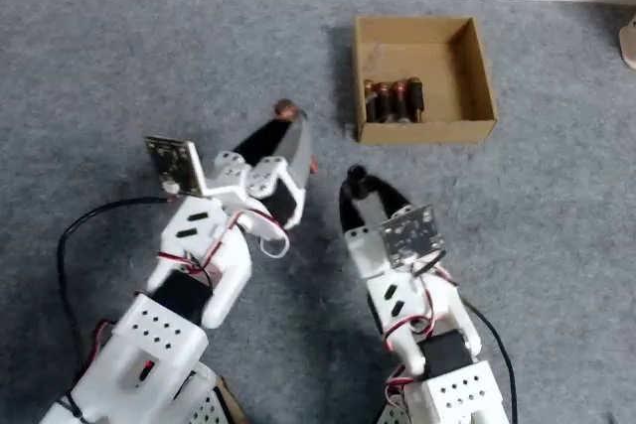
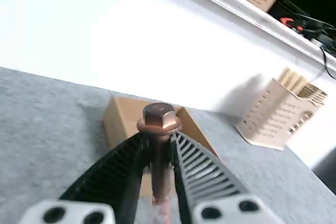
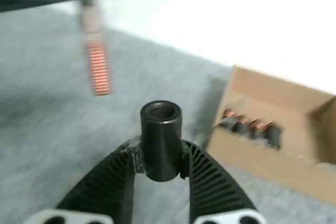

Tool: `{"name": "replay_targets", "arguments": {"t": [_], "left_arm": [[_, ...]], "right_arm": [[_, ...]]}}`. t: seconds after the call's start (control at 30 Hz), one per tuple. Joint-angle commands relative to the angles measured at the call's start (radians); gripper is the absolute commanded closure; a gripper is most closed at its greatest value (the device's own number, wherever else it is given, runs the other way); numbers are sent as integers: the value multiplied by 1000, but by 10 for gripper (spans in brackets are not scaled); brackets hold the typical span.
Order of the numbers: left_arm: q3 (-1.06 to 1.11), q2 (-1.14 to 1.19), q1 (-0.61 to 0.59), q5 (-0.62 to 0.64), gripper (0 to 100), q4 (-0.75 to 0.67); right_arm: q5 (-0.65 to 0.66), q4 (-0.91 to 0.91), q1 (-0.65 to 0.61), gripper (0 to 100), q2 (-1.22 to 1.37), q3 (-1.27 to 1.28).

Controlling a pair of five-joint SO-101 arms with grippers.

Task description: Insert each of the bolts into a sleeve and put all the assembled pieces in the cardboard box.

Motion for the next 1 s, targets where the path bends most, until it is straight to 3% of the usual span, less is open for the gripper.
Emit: {"name": "replay_targets", "arguments": {"t": [0.0, 0.4, 0.57, 0.97], "left_arm": [[-15, -33, 44, 0, 994, -29], [-5, -33, 56, 2, 994, -25], [12, -33, 99, 101, 994, -23], [76, -35, 128, 100, 994, -15]], "right_arm": [[-9, 110, -71, 993, -79, 163], [-9, 170, -82, 993, -122, 148], [-9, 170, -84, 993, -122, 148], [-9, 170, -82, 993, -124, 148]]}}
